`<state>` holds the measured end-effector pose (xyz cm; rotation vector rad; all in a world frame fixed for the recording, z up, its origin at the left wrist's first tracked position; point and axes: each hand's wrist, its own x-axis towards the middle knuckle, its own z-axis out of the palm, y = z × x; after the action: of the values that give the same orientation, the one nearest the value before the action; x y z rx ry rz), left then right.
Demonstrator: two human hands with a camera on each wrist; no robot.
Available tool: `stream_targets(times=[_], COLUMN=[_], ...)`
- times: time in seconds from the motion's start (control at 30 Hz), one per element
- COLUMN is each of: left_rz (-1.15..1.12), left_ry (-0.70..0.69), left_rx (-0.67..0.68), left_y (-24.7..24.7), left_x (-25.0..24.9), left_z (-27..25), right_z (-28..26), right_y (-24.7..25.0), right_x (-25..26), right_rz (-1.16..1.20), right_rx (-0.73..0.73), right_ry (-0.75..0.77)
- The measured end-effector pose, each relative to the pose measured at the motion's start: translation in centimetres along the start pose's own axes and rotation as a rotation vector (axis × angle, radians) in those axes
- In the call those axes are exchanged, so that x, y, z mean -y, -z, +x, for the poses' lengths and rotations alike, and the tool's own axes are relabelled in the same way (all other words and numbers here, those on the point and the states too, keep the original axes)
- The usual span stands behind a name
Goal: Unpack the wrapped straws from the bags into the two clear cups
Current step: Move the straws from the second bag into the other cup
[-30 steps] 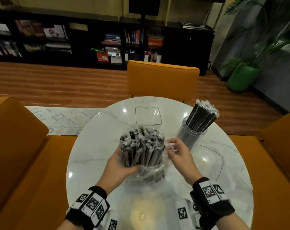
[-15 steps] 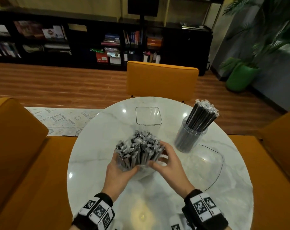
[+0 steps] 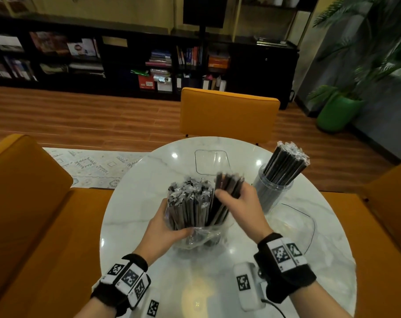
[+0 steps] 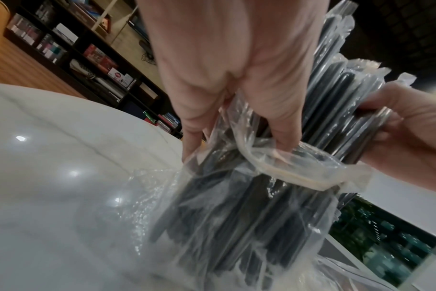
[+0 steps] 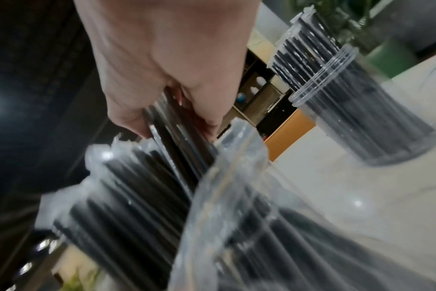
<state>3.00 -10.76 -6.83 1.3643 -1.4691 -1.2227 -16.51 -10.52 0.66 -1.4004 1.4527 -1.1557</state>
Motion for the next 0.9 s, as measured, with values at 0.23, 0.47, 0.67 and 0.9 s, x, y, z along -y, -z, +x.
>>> stream_targets(times=[0.23, 0.47, 0.67, 0.9], left_rz=[0.037, -0.023, -0.003, -0.015], left_ry=[0.037, 0.074, 0.094, 0.119], left_rx=[0.001, -0.007, -0.041, -0.033], left_y=[1.4, 2.0, 1.7, 2.0], left_x=[-0.1, 0.9, 1.5, 2.0], left_z=[0.5, 0.2, 0.3, 0.3], right_z=[2.7, 7.1, 13.5, 15.5], right_y=[3.2, 7.8, 3.1, 0.8], right_x=[6.0, 14.0, 8.2, -1.3], right_rz=[0.194, 0.424, 0.095, -0.101], right_rx=[-0.022, -0.116, -0.263, -0.13], right_ry=[0.01, 0.356, 0.271, -0.116])
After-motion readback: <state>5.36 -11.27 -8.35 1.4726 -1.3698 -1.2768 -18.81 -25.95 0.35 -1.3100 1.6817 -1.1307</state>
